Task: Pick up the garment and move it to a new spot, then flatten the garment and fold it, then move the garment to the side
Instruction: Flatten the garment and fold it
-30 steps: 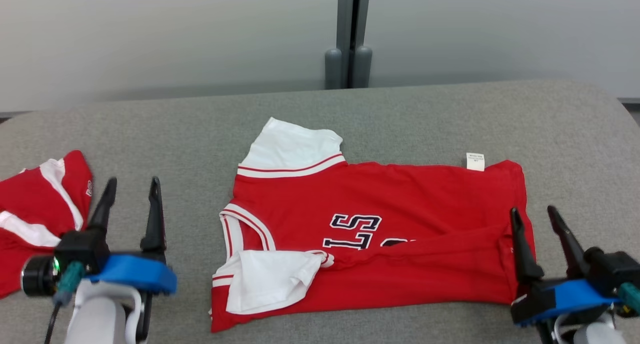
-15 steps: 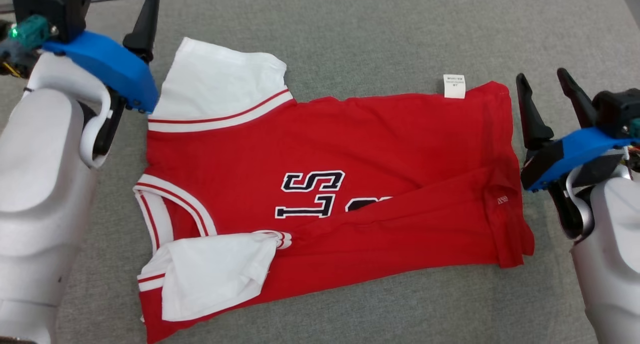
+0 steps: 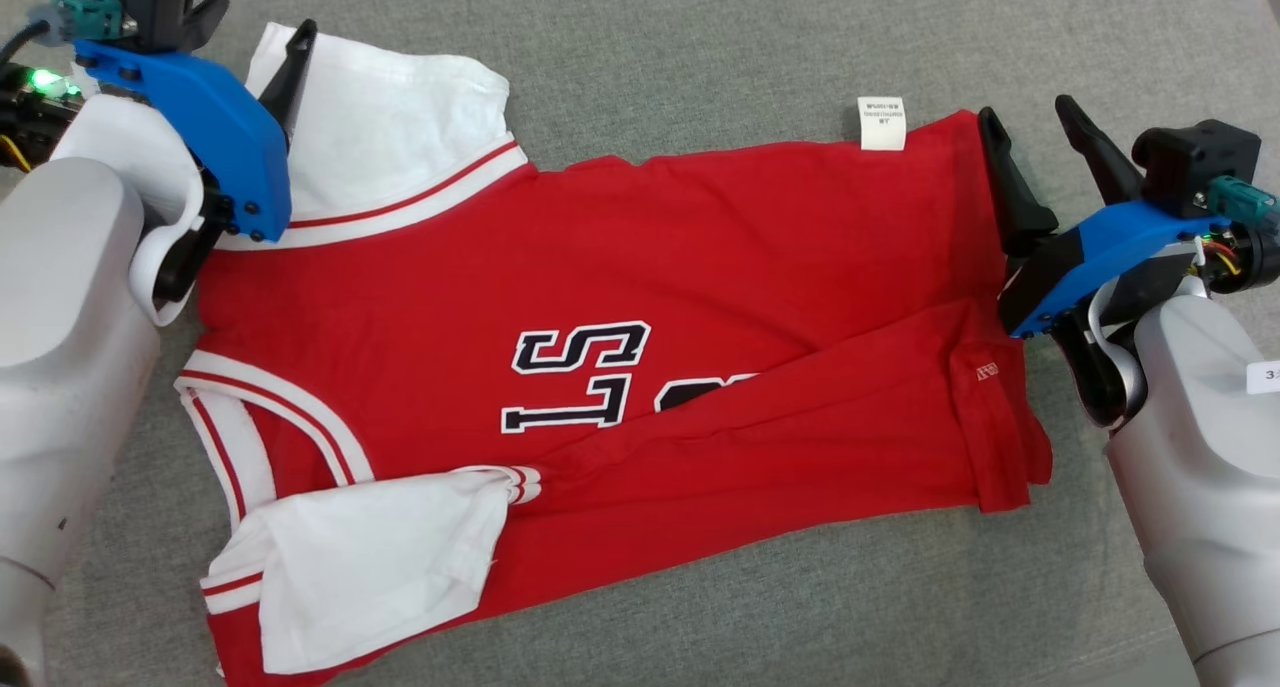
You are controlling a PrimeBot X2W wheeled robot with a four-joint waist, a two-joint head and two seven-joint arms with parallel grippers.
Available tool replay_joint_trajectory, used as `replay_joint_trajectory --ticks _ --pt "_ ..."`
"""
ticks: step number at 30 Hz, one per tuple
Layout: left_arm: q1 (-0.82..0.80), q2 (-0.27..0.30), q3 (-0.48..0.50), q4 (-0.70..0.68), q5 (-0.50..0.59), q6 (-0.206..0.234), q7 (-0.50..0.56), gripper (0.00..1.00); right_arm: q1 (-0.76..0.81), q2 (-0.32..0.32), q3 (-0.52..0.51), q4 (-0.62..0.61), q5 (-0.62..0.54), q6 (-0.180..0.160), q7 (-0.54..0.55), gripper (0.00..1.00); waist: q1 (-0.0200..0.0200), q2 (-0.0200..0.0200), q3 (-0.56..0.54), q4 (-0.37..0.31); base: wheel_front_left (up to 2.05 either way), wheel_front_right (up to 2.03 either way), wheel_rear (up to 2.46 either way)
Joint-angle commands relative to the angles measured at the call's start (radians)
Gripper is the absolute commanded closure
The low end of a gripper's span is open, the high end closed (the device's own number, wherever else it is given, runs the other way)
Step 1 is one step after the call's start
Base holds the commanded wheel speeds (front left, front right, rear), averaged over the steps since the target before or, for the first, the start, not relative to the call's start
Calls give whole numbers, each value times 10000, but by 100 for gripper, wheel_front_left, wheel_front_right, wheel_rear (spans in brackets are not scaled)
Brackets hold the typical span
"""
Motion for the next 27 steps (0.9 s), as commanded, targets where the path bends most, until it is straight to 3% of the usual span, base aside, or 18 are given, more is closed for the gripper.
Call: replay_joint_trajectory --ticks 1,8,15,16,17,27 --pt "-195 91 -118 113 -174 -11 56 0 -229 -27 73 104 79 1 -121 0 -1 -2 71 -21 0 0 0" --pt "-485 164 -830 621 -1284 -11 565 0 -764 92 626 835 429 1 -550 0 -1 -2 305 -158 0 0 0" --pt "-618 -220 -1184 705 -2490 -11 1070 1 -1160 33 1234 1476 860 1 -665 0 -1 -2 348 -149 0 0 0" --pt "-736 -192 -1274 736 -2488 -11 1025 58 -1207 -13 1332 1558 917 1 -660 0 -1 -2 353 -131 0 0 0" --pt "-830 -142 -1428 788 -2359 -11 899 100 -1252 -33 1437 1644 971 1 -637 0 -1 -2 352 -116 0 0 0" --pt "-1290 -425 -2009 891 -2534 -11 -494 100 -1533 -406 2225 2314 1992 1 238 0 -1 -2 246 377 0 0 0"
